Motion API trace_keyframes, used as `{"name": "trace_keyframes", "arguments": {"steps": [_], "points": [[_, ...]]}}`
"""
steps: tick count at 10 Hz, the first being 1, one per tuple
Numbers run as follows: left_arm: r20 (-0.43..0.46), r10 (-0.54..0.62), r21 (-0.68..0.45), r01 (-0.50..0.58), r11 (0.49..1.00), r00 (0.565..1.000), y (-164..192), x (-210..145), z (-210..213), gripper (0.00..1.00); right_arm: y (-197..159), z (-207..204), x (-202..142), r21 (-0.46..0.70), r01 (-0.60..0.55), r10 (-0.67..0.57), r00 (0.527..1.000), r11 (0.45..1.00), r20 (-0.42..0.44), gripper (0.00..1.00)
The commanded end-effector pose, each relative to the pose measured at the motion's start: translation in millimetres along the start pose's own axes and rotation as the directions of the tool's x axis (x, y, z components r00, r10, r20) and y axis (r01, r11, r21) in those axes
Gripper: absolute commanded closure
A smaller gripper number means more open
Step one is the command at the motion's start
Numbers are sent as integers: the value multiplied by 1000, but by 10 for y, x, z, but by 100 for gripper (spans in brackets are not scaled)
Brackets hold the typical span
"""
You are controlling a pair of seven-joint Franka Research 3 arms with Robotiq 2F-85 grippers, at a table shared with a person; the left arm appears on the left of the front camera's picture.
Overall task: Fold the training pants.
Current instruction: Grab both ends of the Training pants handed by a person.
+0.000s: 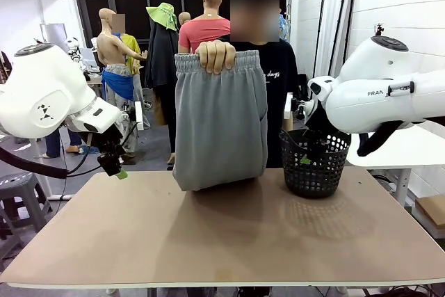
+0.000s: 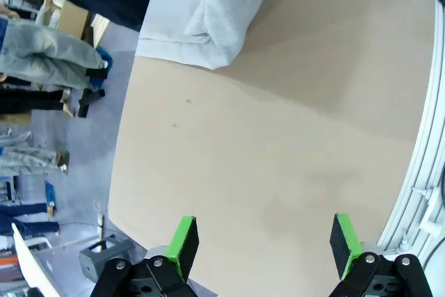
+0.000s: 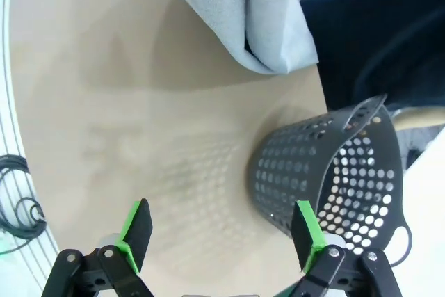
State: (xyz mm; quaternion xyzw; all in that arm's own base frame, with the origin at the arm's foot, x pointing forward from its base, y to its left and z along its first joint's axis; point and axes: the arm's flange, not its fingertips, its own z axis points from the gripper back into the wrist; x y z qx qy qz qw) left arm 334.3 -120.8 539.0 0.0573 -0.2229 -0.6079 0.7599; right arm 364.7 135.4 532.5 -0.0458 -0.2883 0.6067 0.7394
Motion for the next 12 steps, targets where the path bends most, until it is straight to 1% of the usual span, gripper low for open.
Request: {"name": "trace_keyframes", "arguments": {"steps": [1,2,3,4,5,6,7,8,9,10,11,12], "points": [[-128,118,75,-109,991,985,24,11,80,0,0,-23,65,-96,64,-66,998,993,-19,0],[0,0,0,0,1000,1000,0,0,0,0,0,0,0,0,0,0,1000,1000,0,0],[0,0,0,0,1000,1000,0,0,0,0,0,0,0,0,0,0,1000,1000,0,0],[-33,20,21,-19,1000,999,13,-5,25,0,-10,7,26,-24,0,-1,1000,1000,-1,0],[14,-91,-12,91,996,996,147,-81,-71,0,-109,-69,32,-40,-71,74,994,997,85,0],[-20,-164,42,165,985,986,270,-120,-160,0,-253,-125,21,-78,-131,138,985,988,107,0],[15,-233,71,232,970,972,318,-123,-210,0,-344,-155,10,-55,-164,171,974,985,149,0],[99,-261,85,254,964,960,337,-129,-257,0,-425,-207,-6,-58,-181,188,964,982,186,0],[160,-250,98,237,967,955,381,-154,-306,0,-499,-272,-15,-61,-195,205,948,979,245,0],[209,-216,108,197,974,954,387,-161,-348,0,-517,-293,-36,-50,-204,210,932,978,295,0],[269,-196,118,170,978,943,376,-153,-372,0,-503,-315,-39,4,-204,191,924,979,332,0],[312,-195,84,177,981,930,382,-125,-403,0,-511,-330,-31,35,-206,181,917,978,356,0]]}}
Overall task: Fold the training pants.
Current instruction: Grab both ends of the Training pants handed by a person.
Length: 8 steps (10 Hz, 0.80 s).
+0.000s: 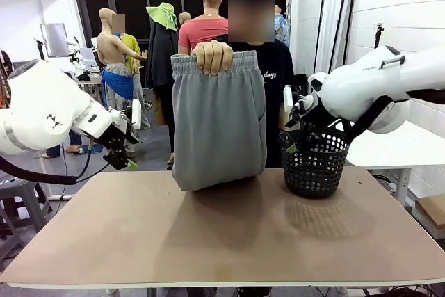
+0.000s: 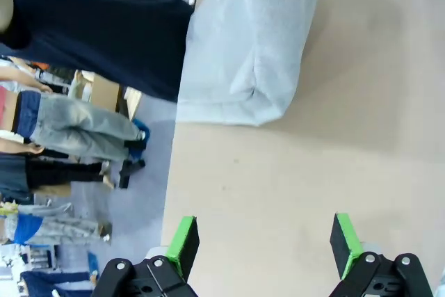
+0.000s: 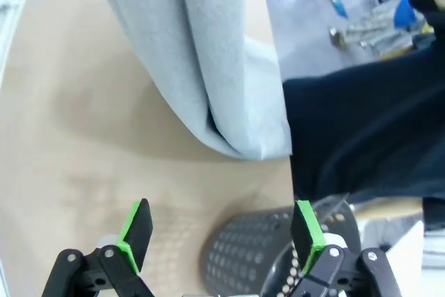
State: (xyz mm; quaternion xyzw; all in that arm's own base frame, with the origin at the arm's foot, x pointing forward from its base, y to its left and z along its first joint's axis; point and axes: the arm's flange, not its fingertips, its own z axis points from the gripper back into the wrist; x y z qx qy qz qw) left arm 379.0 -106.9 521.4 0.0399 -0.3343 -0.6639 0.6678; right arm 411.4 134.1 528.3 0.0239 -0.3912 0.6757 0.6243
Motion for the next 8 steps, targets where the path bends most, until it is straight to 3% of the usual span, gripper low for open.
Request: {"name": "trace_keyframes", "arguments": {"steps": [1,5,8], "points": [[150,-2,-52,10,999,989,-62,11,-100,0,-66,-29,-80,80,9,-18,994,997,104,0],[345,7,-38,7,999,939,-51,147,-213,0,-54,-123,-5,71,-16,-2,969,997,248,0],[427,9,2,-11,1000,904,-24,194,-178,0,-13,-157,61,41,-10,-4,944,999,330,0]]}}
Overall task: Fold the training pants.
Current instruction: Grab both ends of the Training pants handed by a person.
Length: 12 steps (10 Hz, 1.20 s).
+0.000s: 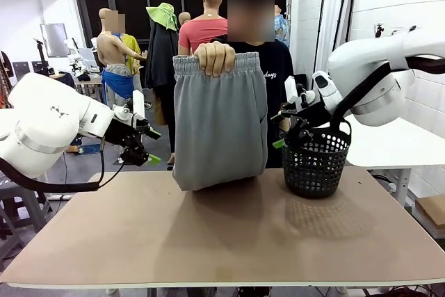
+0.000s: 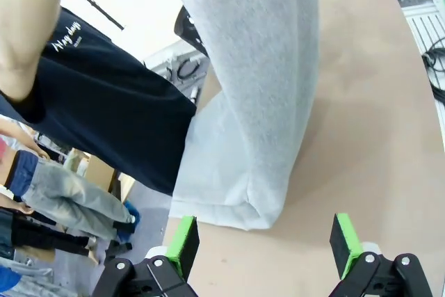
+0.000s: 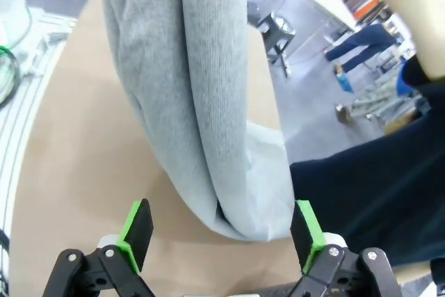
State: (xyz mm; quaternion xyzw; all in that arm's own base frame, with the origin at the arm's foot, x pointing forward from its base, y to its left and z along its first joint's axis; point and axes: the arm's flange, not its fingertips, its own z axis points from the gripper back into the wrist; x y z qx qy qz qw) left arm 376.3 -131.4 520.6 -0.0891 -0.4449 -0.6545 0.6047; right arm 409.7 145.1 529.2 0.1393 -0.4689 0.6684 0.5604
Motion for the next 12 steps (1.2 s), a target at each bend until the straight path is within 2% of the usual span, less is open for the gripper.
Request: {"name": "trace_keyframes", "arguments": {"steps": [1,2,3,4,5,7,10,12], "points": [[141,22,-25,-19,1000,990,33,-19,-40,0,-43,-95,-70,36,24,-26,999,999,42,0],[94,39,-85,-31,996,995,3,7,11,0,-34,-36,-57,40,57,-56,998,998,-16,0],[45,13,1,-13,1000,999,-1,30,21,0,11,-32,-1,9,14,-14,1000,1000,24,0],[45,13,1,-13,1000,999,-1,30,21,0,11,-32,-1,9,14,-14,1000,1000,24,0],[68,27,-26,-25,999,997,-26,61,35,0,27,-44,-53,26,41,-41,999,999,8,0],[165,44,16,-47,999,985,14,96,-62,0,53,-109,-7,33,51,-53,996,998,76,0],[203,43,-10,-42,999,978,25,150,-186,0,59,-130,-5,53,51,-56,993,997,100,0],[244,21,-34,-13,999,970,26,187,-215,0,51,-131,3,24,38,-41,989,999,144,0]]}}
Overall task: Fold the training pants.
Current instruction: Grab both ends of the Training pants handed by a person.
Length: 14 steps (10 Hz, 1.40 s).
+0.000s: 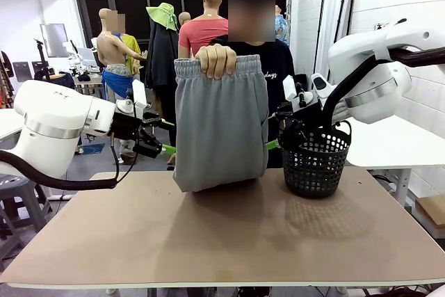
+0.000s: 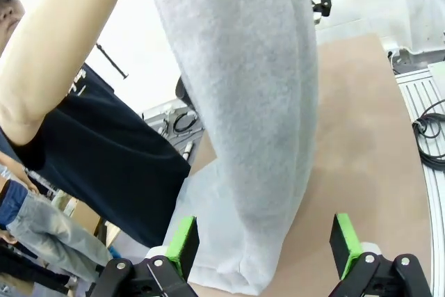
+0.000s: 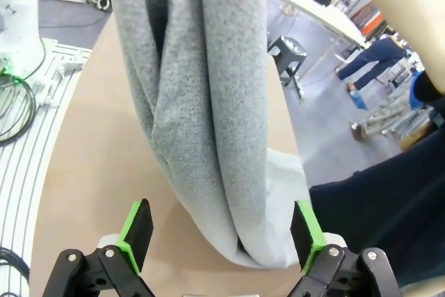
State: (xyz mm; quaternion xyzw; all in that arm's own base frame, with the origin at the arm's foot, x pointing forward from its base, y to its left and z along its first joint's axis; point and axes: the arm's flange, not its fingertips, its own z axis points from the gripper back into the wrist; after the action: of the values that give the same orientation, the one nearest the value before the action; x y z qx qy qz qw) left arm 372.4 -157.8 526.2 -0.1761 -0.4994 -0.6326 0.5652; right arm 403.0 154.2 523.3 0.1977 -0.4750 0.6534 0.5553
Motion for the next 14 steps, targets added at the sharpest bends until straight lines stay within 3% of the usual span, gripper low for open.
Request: {"name": "trace_keyframes", "arguments": {"steps": [1,3,8,12,14], "points": [[39,-32,1,32,999,999,78,-38,-93,0,-48,-43,-23,-24,-31,33,996,999,88,0],[77,-2,-32,5,999,997,86,36,-152,0,-43,-70,16,-14,-38,40,991,999,126,0],[167,69,8,-71,997,984,30,224,-136,0,-50,-123,198,27,-71,64,977,997,205,0],[275,83,-87,-61,994,958,-51,405,-132,0,-41,-84,284,68,-50,26,947,996,322,0],[298,106,-79,-86,993,949,-53,480,-112,0,-15,-101,348,85,-50,17,936,995,352,0]]}}
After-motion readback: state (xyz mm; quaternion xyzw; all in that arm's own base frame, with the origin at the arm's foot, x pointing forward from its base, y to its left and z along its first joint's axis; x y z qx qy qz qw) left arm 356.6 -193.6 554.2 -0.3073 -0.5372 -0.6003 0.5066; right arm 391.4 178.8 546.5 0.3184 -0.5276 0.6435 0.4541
